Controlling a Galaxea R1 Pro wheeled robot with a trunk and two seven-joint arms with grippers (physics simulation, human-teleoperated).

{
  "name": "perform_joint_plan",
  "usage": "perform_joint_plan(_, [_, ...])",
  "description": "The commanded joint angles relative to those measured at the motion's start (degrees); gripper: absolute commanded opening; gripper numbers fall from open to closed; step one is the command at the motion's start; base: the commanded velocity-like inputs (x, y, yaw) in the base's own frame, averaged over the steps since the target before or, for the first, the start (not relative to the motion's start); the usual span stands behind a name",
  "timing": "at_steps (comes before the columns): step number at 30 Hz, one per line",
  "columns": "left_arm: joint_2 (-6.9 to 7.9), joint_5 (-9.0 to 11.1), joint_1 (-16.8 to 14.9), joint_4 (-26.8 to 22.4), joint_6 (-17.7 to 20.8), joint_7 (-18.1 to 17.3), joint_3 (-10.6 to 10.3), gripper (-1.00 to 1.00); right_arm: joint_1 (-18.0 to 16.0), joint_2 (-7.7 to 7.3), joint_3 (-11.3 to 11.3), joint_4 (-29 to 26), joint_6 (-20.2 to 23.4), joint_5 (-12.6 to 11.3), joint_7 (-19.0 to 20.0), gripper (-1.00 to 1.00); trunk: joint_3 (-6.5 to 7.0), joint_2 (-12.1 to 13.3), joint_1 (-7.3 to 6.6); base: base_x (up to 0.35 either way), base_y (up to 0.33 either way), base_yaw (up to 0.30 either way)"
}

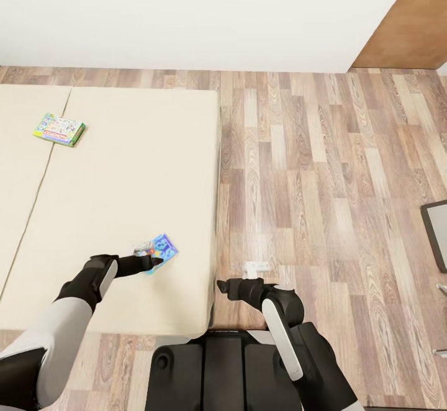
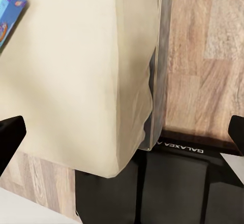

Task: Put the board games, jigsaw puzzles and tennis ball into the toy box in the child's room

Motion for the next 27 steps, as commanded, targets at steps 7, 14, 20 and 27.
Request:
perform_joint_plan(7, [-1.72, -0.4, -0.1, -0.1, 0.3, -0.4, -0.6, 1.0, 0.0, 0.0, 0.1, -0.1, 0.1, -0.5, -0.6, 1.0, -0.06, -0.1, 0.03, 0.0, 0.0, 0.0])
perform_joint_plan(14, [-1.96, -0.4, -0.2, -0.2, 0.4, -0.4, -0.6, 1.0, 0.0, -0.12, -0.1, -0.3, 0.3, -1.1, -0.5, 1.0, -0.06, -0.1, 0.03, 0.0, 0.0, 0.0])
perform_joint_plan(20, [-1.93, -0.3, -0.3, -2.0, 0.8, -0.9, -1.4, 1.0, 0.0, -0.15, -0.3, -0.5, 0.3, -1.2, -0.5, 1.0, -0.06, -0.1, 0.03, 0.0, 0.0, 0.0])
perform_joint_plan(27, [-1.11, -0.3, -0.2, -5.5, 2.0, -2.6, -2.8, 1.0, 0.0, -0.23, -0.6, -0.5, 0.3, -1.2, -0.4, 1.0, -0.06, -0.1, 0.03, 0.0, 0.0, 0.0])
